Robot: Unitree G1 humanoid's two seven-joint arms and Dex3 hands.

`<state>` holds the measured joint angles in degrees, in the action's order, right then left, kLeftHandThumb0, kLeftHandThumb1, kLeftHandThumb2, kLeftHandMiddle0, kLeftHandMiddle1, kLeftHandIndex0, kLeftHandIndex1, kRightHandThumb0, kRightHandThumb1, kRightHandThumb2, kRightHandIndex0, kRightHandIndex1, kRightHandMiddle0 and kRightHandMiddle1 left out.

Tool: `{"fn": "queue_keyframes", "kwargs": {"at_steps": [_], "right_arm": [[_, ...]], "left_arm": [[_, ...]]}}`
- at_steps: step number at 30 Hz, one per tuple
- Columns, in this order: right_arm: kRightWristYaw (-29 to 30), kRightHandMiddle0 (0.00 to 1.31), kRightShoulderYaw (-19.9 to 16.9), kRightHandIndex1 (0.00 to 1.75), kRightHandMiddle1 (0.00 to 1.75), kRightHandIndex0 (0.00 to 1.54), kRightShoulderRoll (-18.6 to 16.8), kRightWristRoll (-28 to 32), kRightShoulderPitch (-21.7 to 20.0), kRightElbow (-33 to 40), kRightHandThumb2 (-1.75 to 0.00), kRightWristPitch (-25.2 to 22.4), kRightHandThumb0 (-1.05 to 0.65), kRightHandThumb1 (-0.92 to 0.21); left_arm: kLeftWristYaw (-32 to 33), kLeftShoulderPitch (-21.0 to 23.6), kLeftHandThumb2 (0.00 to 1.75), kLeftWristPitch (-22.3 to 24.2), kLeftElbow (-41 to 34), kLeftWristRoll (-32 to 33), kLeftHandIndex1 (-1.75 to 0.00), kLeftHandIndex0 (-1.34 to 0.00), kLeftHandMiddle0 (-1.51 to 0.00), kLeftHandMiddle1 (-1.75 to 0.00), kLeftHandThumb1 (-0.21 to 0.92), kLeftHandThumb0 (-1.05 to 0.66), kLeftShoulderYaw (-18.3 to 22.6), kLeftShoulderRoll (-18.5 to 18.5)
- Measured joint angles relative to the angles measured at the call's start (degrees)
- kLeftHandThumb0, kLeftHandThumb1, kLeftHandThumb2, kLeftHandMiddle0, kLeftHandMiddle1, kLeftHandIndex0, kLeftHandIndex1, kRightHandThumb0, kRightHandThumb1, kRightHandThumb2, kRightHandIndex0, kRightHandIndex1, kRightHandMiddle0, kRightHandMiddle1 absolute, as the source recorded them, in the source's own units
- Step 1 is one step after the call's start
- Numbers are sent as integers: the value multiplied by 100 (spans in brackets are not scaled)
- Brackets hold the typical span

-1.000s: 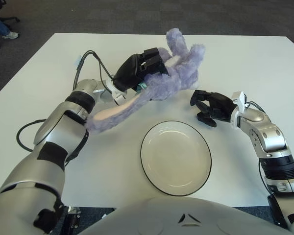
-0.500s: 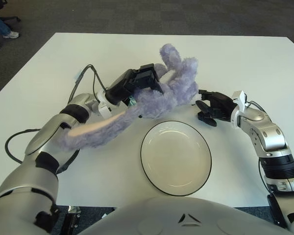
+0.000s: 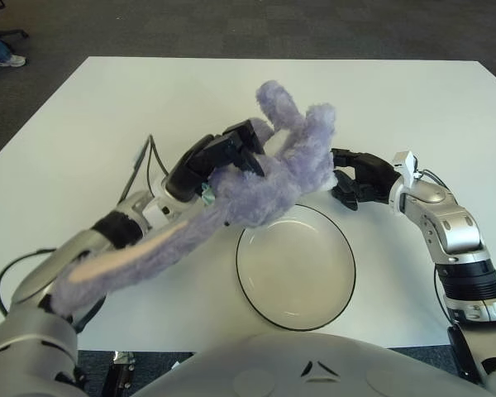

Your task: Put the doll into the plate.

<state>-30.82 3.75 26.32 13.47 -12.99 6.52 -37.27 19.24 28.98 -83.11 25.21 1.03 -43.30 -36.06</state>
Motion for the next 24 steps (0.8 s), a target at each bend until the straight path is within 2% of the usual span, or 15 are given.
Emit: {"fn": "queue_keyframes", "kwargs": {"at_steps": [7, 13, 16, 19, 24], "right_arm": [[29, 31, 41, 175, 173, 33, 49, -125, -53, -172, -102, 280, -1, -57], [15, 28, 94, 175, 174, 30, 95, -137, -127, -250, -97, 374, -1, -61], [16, 29, 103, 175, 174, 30, 122, -146, -131, -276, -98, 435, -1, -60], [20, 30, 107, 175, 174, 31, 132, -163, -132, -287, -100, 498, -1, -59], [18, 31, 106, 175, 173, 33, 136, -165, -145, -359, -102, 628, -1, -57]], "left_arm": [[-881, -140, 143, -18, -201, 194, -174, -57, -57, -175, 21, -1, 497, -117], [-1255, -581, 143, -158, -439, -177, -174, -56, -57, -175, 22, -1, 1843, 359], [-1410, -795, 142, -172, -552, -422, -173, -56, -57, -175, 22, -1, 2383, 649], [-1588, -937, 142, -146, -646, -626, -173, -56, -56, -175, 23, -1, 2754, 844], [-1909, -976, 140, -52, -700, -869, -173, -55, -55, -175, 24, -1, 3082, 956]]}}
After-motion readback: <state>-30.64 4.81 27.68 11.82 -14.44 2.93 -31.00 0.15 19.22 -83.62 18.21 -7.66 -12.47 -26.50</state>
